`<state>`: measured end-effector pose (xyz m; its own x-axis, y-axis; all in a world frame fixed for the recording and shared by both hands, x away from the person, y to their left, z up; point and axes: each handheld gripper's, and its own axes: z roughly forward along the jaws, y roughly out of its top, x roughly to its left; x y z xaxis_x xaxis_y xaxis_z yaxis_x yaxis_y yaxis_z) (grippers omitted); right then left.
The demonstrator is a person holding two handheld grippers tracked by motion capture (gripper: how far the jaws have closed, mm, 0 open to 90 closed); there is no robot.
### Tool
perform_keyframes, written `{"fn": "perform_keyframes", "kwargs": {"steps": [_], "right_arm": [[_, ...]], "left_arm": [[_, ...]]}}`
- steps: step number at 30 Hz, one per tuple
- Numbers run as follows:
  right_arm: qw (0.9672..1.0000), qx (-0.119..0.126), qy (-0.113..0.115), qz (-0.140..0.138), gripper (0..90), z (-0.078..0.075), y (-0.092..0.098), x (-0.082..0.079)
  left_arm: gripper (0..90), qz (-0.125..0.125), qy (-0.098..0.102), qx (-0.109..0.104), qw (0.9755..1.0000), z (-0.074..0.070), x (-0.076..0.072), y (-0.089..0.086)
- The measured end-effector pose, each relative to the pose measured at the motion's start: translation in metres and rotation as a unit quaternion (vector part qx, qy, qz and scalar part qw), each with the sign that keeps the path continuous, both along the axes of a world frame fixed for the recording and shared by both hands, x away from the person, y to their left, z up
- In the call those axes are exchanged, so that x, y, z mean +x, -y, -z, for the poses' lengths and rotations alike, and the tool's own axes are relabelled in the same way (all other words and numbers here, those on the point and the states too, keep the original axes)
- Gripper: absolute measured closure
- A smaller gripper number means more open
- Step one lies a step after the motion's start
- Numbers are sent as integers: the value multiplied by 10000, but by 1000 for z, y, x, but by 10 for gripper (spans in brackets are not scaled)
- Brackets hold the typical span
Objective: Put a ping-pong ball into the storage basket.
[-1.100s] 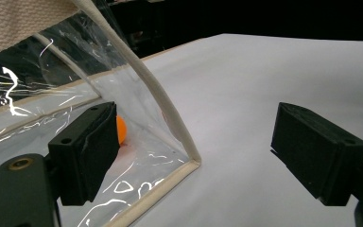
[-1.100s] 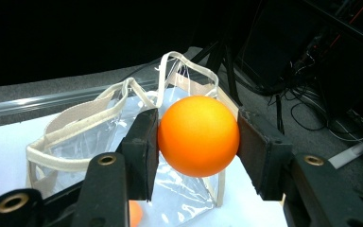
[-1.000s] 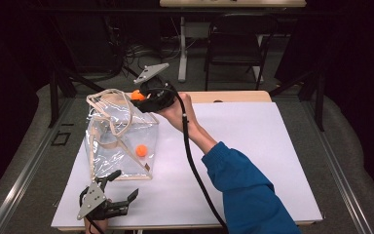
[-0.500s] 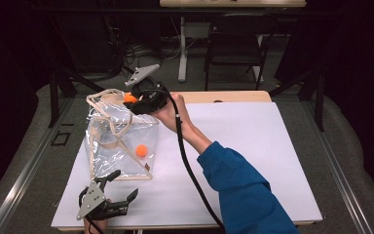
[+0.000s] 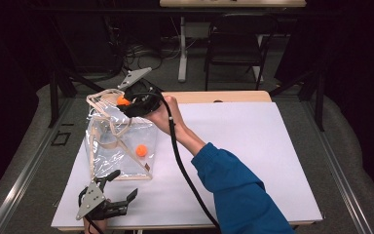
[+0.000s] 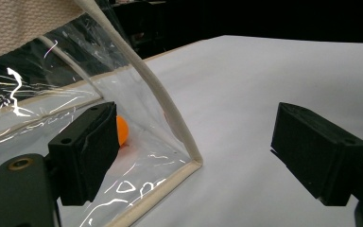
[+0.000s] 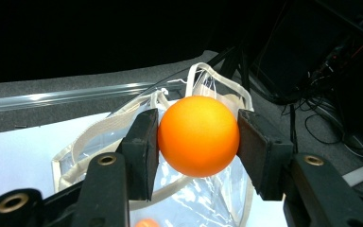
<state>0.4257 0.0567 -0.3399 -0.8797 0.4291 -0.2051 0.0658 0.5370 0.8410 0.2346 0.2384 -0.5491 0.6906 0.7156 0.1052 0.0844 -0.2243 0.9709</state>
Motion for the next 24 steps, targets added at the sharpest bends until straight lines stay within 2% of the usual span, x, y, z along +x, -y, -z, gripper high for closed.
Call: {"fn": "perform_keyframes", "kwargs": {"steps": [24], "right_arm": [[9997, -192, -45, -137, 507, 3, -18, -4]], "left_arm": [[158, -9, -1, -18, 10000, 0, 0, 0]]}}
